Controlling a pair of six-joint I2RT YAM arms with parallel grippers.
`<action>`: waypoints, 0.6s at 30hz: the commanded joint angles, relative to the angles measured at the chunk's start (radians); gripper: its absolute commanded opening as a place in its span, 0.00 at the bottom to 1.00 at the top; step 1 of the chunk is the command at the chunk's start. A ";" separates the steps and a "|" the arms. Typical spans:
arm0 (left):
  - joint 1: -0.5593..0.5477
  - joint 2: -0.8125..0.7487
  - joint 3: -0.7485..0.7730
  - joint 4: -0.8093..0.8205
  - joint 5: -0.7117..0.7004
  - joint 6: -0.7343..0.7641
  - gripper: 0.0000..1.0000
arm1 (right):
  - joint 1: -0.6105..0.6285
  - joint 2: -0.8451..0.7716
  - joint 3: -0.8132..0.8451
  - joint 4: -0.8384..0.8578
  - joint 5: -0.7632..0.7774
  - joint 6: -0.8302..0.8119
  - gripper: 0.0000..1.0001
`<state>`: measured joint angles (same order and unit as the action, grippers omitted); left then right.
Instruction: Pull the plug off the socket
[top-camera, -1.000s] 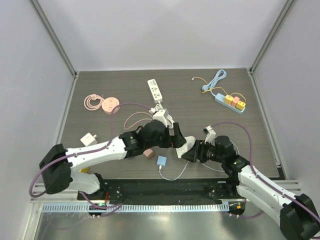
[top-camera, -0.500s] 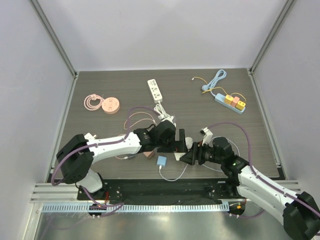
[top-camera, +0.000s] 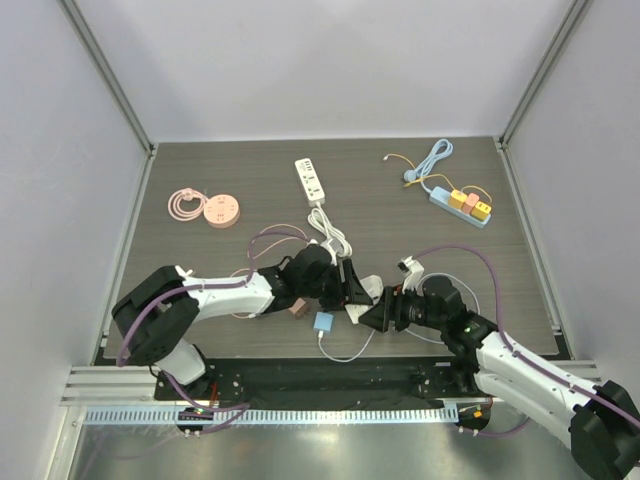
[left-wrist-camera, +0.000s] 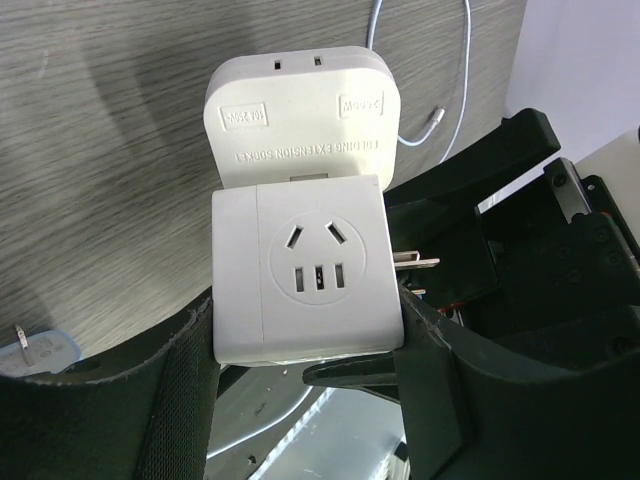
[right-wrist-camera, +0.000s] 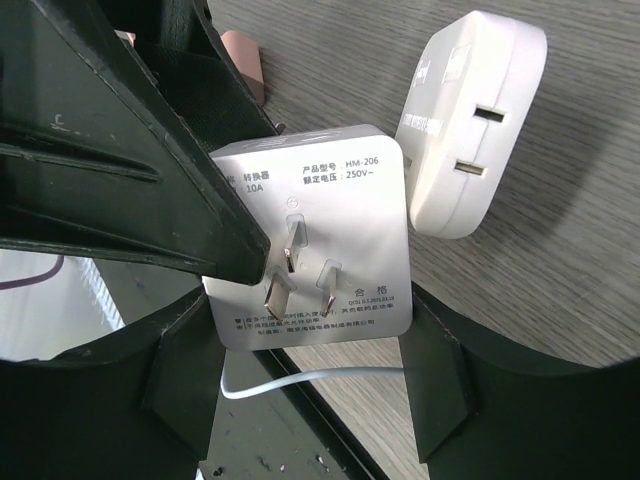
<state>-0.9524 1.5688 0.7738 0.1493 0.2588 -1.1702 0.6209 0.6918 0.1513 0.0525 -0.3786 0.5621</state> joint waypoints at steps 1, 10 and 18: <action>0.010 -0.033 0.019 0.046 0.036 0.030 0.00 | 0.005 -0.003 0.033 0.079 0.007 -0.011 0.35; 0.010 -0.214 0.013 -0.223 -0.211 0.231 0.00 | 0.005 -0.028 0.048 0.012 0.132 0.018 0.68; 0.010 -0.332 -0.039 -0.304 -0.314 0.287 0.00 | 0.000 -0.054 0.057 0.003 0.143 0.033 0.74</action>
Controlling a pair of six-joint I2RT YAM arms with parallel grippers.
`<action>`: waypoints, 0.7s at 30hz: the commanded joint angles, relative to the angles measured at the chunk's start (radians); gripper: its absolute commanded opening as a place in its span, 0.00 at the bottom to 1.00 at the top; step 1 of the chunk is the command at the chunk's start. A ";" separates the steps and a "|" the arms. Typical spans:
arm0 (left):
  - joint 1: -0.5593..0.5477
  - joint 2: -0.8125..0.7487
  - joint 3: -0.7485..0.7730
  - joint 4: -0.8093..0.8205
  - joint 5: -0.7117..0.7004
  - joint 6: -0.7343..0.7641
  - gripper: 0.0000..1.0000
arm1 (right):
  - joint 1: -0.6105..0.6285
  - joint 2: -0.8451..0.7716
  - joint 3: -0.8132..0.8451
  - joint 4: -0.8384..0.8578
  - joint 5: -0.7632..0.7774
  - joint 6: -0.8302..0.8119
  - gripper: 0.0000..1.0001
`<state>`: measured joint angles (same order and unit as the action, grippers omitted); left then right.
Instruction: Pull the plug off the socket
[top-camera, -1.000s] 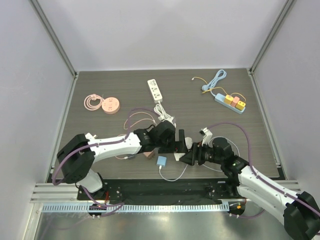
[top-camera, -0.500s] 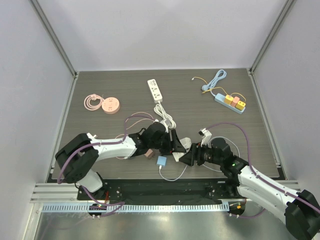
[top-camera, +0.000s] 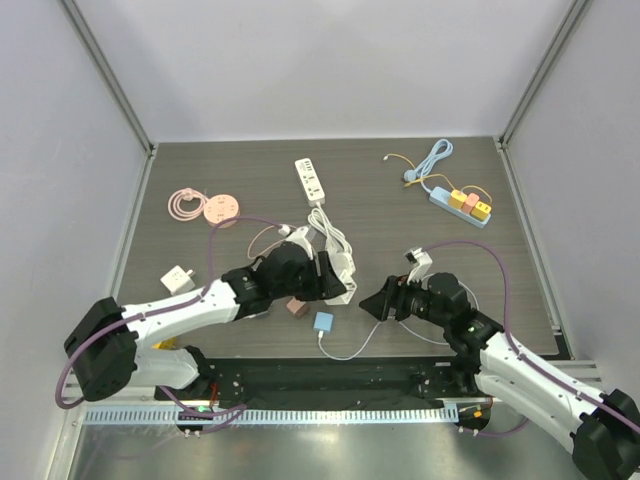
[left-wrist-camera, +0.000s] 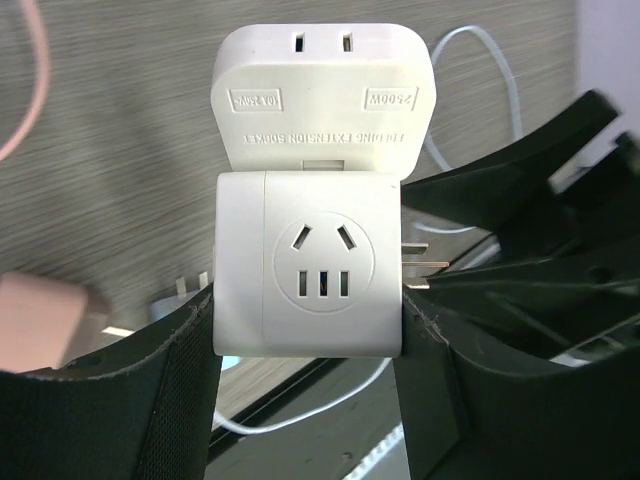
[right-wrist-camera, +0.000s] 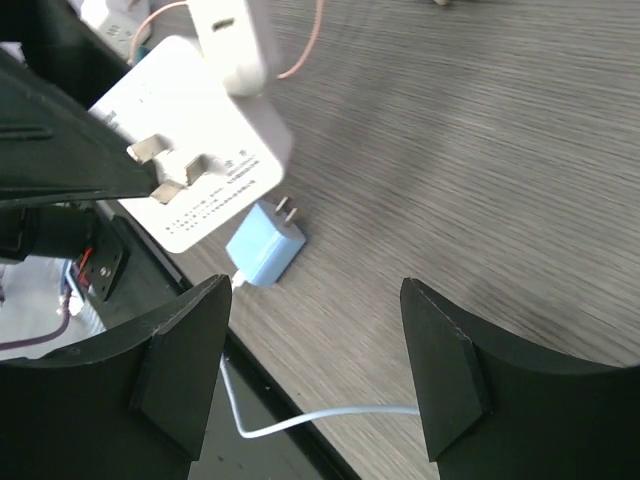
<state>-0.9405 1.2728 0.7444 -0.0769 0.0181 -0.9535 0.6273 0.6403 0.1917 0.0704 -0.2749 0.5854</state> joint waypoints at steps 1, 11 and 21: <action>-0.001 -0.053 -0.014 -0.084 -0.082 0.081 0.00 | -0.006 0.001 0.021 -0.024 0.036 0.010 0.74; -0.012 -0.053 -0.060 -0.001 -0.034 0.068 0.00 | -0.006 0.037 0.162 -0.064 0.088 0.073 0.78; -0.138 -0.021 -0.014 -0.027 -0.135 0.084 0.00 | -0.006 0.234 0.155 0.163 0.002 0.182 0.68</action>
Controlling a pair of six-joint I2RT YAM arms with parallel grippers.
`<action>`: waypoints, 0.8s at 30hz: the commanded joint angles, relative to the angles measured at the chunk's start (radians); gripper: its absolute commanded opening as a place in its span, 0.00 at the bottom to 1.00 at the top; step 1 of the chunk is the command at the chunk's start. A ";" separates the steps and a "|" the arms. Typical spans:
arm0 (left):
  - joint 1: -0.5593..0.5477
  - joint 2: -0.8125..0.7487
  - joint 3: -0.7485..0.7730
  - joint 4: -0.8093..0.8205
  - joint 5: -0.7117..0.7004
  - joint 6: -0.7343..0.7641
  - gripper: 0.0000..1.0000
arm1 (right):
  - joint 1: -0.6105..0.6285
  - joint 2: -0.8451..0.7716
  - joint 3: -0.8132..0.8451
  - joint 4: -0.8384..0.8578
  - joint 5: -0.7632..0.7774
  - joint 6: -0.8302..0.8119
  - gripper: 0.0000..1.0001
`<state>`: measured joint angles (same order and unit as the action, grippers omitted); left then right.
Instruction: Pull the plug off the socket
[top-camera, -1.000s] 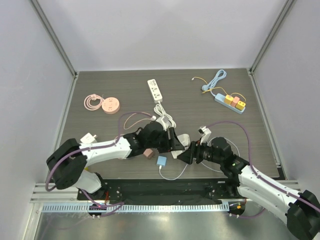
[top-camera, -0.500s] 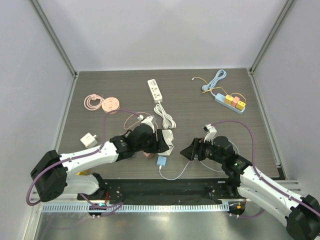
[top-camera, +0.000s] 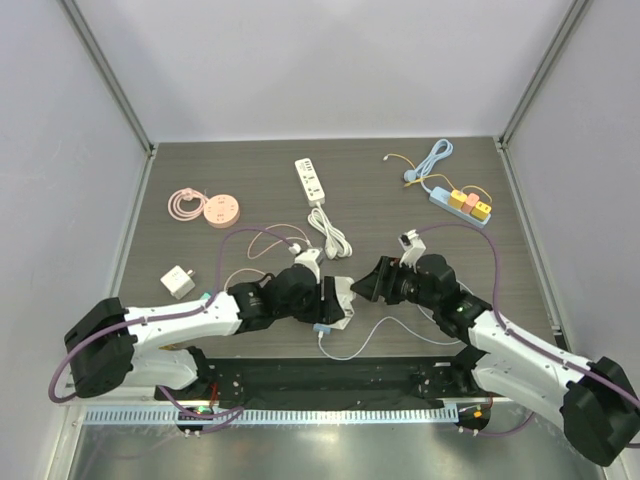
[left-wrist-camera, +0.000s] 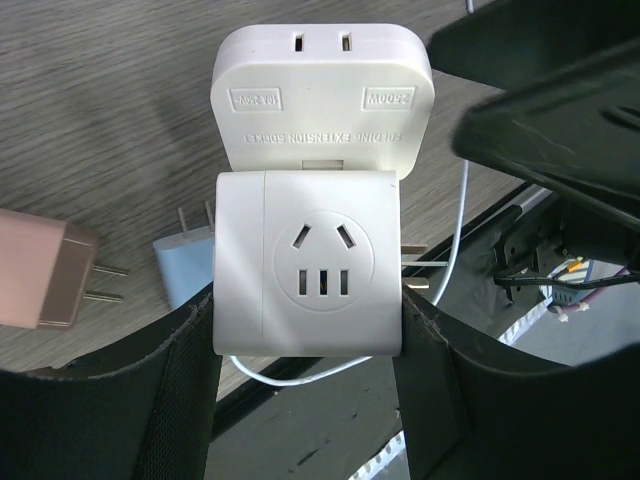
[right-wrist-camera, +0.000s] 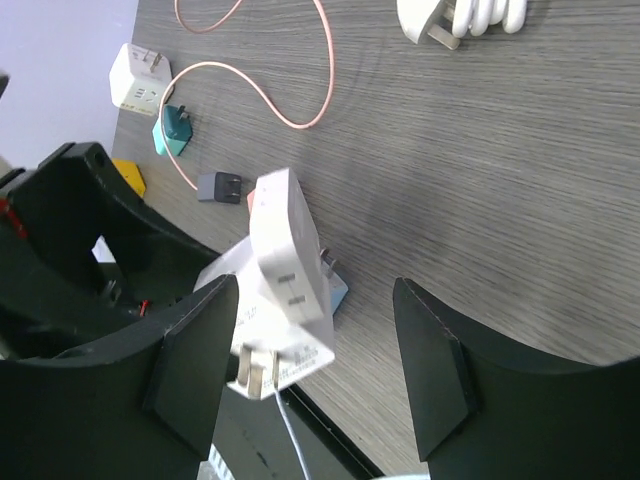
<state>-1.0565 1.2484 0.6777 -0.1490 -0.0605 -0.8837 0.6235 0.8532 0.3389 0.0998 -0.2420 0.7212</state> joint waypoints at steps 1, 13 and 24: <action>-0.026 0.005 0.059 0.029 -0.059 0.020 0.00 | -0.002 0.044 0.011 0.132 -0.031 0.049 0.68; -0.109 0.032 0.140 -0.040 -0.192 0.068 0.00 | -0.001 0.093 -0.052 0.259 -0.043 0.156 0.61; -0.250 0.085 0.220 -0.116 -0.407 0.097 0.00 | -0.001 0.113 -0.129 0.368 0.056 0.317 0.08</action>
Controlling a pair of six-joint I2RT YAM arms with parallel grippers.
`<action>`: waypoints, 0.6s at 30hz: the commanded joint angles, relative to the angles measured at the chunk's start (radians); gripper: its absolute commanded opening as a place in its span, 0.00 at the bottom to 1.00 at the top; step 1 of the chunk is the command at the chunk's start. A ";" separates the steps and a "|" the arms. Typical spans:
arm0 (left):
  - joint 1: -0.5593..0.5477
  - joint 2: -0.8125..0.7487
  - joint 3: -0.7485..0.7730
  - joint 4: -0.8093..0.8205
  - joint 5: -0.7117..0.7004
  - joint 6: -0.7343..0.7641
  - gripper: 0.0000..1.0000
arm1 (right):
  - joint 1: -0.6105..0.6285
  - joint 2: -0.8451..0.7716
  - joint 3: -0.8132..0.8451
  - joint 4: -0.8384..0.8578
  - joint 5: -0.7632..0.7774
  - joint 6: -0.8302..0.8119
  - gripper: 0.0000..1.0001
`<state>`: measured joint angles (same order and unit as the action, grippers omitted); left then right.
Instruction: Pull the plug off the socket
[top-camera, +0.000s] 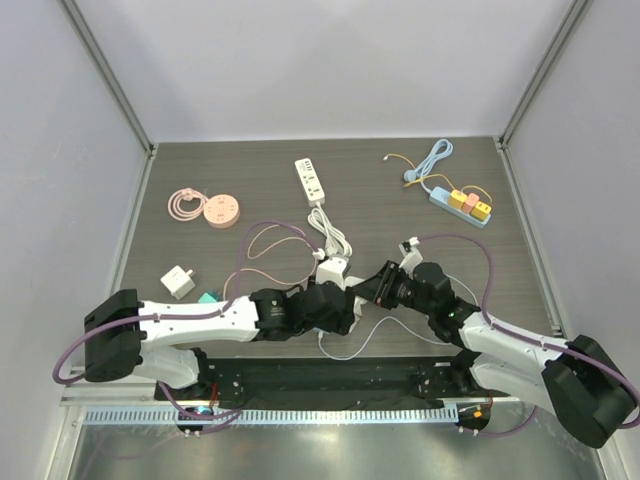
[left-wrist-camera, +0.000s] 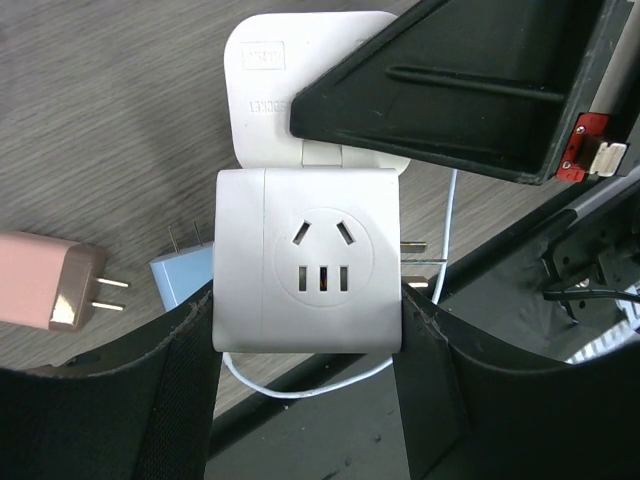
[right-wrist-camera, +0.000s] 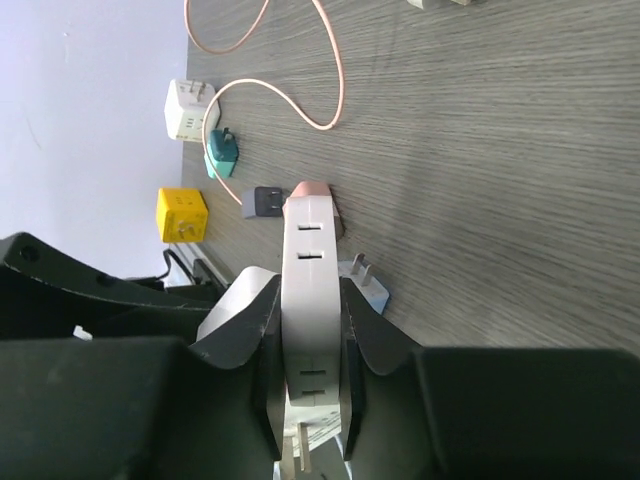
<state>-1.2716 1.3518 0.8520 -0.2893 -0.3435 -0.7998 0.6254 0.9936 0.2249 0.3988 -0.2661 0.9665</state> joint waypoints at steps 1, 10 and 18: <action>-0.047 -0.029 0.032 0.019 -0.152 -0.010 0.00 | -0.003 -0.048 -0.021 0.072 0.093 0.092 0.04; -0.219 -0.098 -0.065 -0.007 -0.425 -0.131 0.00 | -0.052 -0.231 -0.131 0.014 0.237 0.316 0.01; -0.264 -0.134 -0.085 -0.042 -0.468 -0.171 0.00 | -0.286 -0.245 -0.154 -0.018 0.107 0.313 0.01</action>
<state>-1.5314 1.2606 0.7662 -0.3176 -0.7033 -0.9237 0.4065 0.7296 0.0612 0.3618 -0.1238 1.2774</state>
